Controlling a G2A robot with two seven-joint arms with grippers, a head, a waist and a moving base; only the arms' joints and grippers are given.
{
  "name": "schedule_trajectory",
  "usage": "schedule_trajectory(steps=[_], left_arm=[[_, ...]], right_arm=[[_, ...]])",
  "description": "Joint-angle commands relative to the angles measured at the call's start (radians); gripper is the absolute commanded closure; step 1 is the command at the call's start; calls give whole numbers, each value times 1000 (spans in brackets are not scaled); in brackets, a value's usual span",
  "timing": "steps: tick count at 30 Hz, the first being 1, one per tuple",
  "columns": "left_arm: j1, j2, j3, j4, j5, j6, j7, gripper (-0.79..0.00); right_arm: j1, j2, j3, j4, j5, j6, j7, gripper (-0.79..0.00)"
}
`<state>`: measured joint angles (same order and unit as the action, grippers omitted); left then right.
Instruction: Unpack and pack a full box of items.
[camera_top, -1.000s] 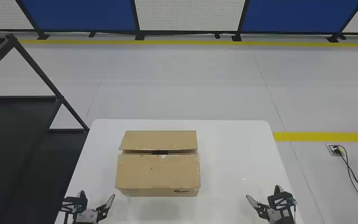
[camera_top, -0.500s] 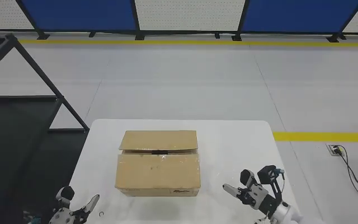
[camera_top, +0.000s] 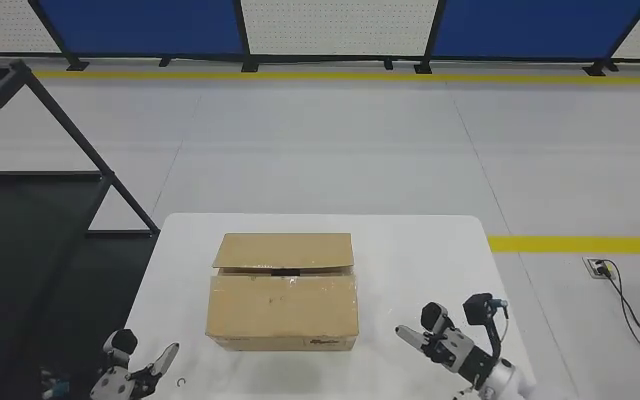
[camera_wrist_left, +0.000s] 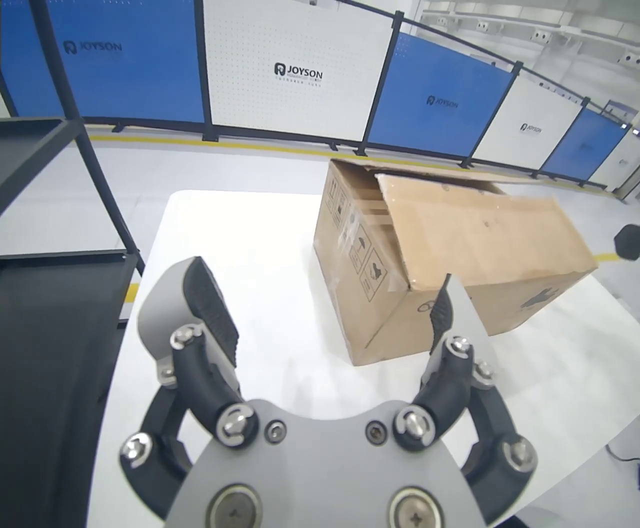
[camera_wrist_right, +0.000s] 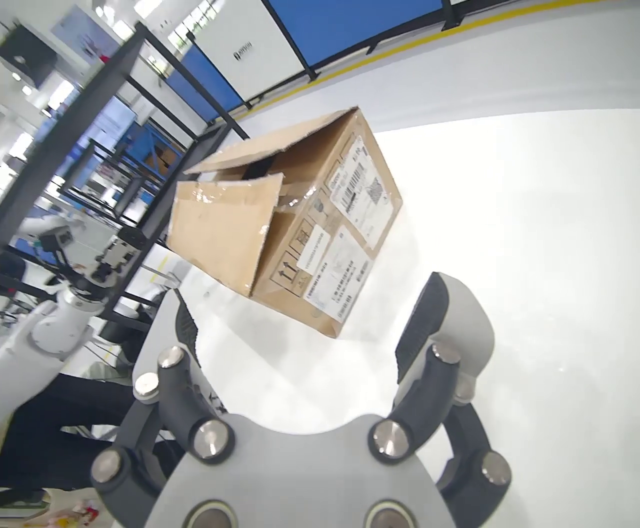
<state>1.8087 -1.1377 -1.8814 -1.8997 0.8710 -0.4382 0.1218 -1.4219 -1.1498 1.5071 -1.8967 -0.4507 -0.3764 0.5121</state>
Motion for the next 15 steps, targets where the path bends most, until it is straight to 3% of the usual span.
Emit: schedule_trajectory(steps=[1,10,13,15], left_arm=[[-26,3,-19,-3,-65,-7,-54,-785],[-154,26,-72,36,-419,-95,-374,-785],[-184,35,-85,44,-531,-86,-497,-785],[-184,35,-85,44,-531,-86,-497,-785]], right_arm=[[46,-3,-37,29,75,-12,21,-785],[342,-24,-154,299,446,-39,154,-785],[408,-28,-188,366,475,-38,195,-785],[408,-28,-188,366,475,-38,195,-785]])
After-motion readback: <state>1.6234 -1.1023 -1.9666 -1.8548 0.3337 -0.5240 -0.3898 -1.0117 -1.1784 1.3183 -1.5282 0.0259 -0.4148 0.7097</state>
